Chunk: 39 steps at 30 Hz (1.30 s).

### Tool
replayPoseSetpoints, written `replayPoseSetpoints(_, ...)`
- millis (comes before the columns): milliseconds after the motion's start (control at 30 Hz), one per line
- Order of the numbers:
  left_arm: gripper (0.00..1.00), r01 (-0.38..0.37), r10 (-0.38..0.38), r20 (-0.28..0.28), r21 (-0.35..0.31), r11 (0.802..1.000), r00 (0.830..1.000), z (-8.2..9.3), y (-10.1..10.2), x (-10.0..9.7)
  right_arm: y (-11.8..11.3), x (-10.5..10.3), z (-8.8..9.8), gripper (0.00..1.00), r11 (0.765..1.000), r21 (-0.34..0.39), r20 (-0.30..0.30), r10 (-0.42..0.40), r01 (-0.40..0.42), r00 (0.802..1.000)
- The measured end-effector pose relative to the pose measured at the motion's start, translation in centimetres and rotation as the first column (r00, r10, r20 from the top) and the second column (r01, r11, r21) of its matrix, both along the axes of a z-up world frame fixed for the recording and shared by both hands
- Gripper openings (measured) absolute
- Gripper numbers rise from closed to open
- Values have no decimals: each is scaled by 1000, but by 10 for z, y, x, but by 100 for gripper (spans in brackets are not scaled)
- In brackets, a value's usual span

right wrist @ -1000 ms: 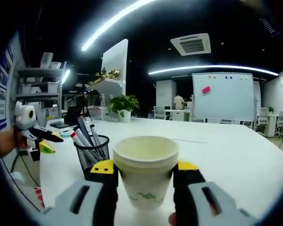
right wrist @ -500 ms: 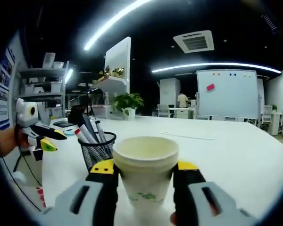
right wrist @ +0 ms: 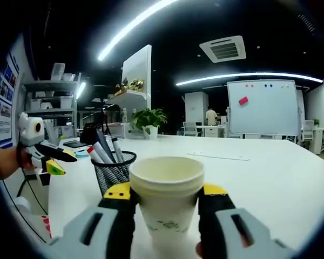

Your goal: Place the scattered laser pointers and whiteboard markers into the pen holder and stack the scattered paper cups together

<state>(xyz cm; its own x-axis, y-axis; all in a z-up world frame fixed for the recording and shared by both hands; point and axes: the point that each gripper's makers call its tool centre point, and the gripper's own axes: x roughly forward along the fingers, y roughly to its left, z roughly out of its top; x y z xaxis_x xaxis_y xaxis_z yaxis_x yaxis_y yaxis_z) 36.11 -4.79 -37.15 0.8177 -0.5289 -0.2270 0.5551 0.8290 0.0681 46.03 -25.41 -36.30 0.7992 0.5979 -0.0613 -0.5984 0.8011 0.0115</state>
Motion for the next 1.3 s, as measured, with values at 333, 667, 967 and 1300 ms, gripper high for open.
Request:
replayPoseSetpoints(333, 44, -2, 2, -1, 5, 1000, 1000, 0, 0, -1, 0, 2, -15, 46, 1000, -6, -33, 5, -5, 999)
replayPoseSetpoints(667, 44, -4, 4, 0, 9, 1000, 1000, 0, 3, 0, 1, 1, -25, 45, 999, -33, -50, 8, -10, 999)
replayPoseSetpoints(967, 44, -12, 12, 8, 9, 1000, 1000, 3, 6, 0, -1, 2, -35, 45, 998, -61, -92, 3, -9, 996)
replayPoseSetpoints(1300, 44, -18, 18, -4, -17, 1000, 1000, 5, 7, -1, 2, -7, -45, 54, 993, -105, -154, 31, -47, 988)
